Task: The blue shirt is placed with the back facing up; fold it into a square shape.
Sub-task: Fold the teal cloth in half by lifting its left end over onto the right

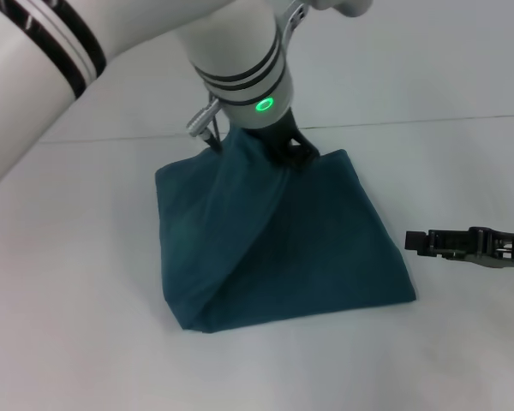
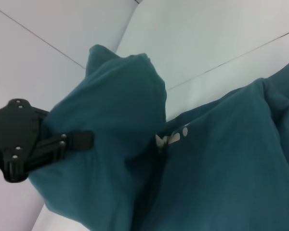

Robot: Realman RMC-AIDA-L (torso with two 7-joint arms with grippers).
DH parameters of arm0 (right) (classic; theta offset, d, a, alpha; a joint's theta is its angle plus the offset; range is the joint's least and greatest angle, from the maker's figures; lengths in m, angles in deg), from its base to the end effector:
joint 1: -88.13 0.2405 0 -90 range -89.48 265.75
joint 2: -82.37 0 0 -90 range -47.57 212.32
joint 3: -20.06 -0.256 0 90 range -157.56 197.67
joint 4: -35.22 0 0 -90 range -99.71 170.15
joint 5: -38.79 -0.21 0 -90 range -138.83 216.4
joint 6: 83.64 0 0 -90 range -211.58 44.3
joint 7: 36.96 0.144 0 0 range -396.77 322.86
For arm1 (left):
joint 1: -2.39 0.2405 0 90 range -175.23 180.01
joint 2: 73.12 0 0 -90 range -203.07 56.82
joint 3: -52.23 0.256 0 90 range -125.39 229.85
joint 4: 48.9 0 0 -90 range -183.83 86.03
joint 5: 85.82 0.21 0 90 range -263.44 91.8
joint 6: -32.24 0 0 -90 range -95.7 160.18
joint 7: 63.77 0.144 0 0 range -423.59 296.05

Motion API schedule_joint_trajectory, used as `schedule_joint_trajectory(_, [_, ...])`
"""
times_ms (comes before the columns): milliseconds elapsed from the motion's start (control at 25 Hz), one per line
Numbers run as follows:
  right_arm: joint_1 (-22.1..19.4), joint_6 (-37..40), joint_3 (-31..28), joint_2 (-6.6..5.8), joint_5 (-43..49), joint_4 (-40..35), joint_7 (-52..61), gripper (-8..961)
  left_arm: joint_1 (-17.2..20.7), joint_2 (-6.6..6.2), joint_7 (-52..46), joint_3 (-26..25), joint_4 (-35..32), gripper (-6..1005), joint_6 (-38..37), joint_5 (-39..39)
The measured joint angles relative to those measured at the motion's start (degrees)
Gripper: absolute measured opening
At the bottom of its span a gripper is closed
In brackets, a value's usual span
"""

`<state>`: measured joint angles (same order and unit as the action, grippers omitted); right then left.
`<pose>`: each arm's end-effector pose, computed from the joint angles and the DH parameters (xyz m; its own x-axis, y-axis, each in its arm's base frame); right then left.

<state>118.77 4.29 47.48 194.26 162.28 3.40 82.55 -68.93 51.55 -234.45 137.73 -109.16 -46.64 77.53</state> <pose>0.3141 0.3345 0.0479 0.2107 -0.8288 -0.5184 -0.9407 -0.3162 0.1232 0.0105 0.4126 -0.0633 0.8391 0.5130 -0.1812 0.3112 -0.7257 -0.6136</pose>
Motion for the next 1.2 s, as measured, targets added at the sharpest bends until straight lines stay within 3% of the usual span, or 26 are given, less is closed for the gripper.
schedule_joint_trajectory(680, [0.94,-2.20,0.91,-0.19,0.00,0.88,0.73,529,-2.59,0.04,0.26,9.64,5.69,45,8.52,-1.07])
schedule_joint_trajectory(1200, [1.19,-2.81,0.88,-0.18,0.00,0.88,0.92,528,-2.31,-0.02,1.82,8.82,6.10,81,9.11,-4.56])
